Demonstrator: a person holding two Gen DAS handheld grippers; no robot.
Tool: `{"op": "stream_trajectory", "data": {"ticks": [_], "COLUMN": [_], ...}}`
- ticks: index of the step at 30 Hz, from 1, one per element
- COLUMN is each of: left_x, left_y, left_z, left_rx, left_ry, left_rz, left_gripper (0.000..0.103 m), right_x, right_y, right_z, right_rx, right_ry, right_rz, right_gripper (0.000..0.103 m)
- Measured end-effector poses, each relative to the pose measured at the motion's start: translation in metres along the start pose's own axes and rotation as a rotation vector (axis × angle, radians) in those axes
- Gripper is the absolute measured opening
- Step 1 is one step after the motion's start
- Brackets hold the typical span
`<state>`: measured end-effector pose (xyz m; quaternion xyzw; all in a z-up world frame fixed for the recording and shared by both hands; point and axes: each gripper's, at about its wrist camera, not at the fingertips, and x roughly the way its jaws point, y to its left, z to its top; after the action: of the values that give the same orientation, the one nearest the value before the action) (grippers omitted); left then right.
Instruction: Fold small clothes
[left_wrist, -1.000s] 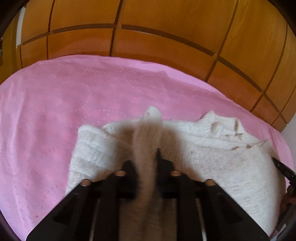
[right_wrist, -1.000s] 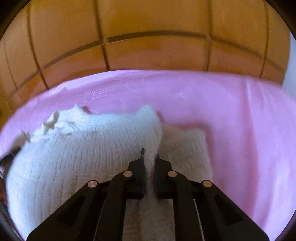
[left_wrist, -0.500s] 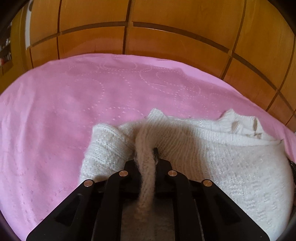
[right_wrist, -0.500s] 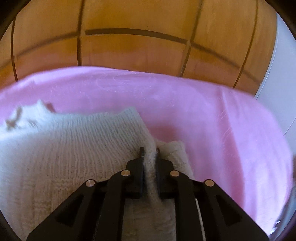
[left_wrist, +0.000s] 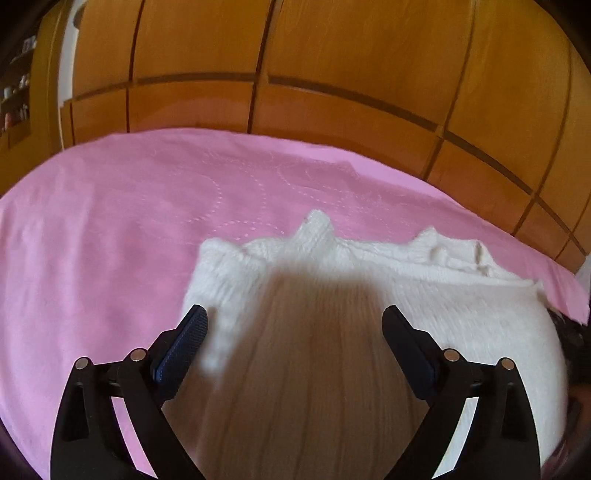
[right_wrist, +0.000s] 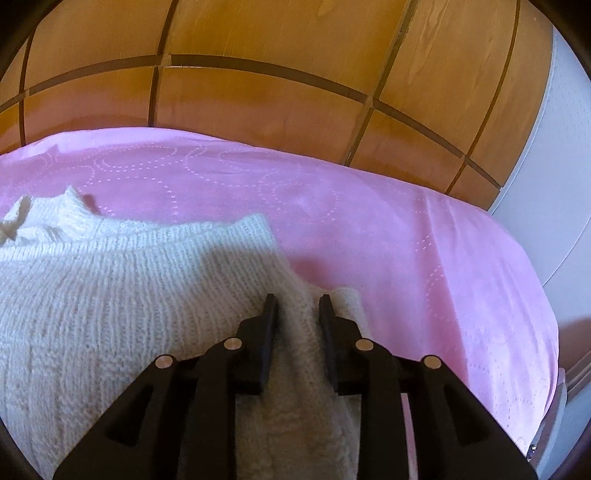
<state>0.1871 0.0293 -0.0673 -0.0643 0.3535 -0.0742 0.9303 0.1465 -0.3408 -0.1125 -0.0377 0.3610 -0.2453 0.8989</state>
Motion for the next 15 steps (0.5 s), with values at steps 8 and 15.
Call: {"op": "stream_trajectory", "data": {"ticks": [8, 15], "left_x": [-0.015, 0.007], "left_y": [0.04, 0.058], "left_z": [-0.018, -0.018], "left_rx": [-0.079, -0.135], "left_ry": [-0.007, 0.057], "left_rz": [0.045, -0.02], "left_gripper": [0.096, 0.099], "right_x": [-0.008, -0.01], "right_y": [-0.001, -0.003], "right_z": [-0.003, -0.003], "right_rx": [0.018, 0.022], "right_ry": [-0.019, -0.024], "right_rz": [0.0, 0.005], "right_gripper": [0.039, 0.043]}}
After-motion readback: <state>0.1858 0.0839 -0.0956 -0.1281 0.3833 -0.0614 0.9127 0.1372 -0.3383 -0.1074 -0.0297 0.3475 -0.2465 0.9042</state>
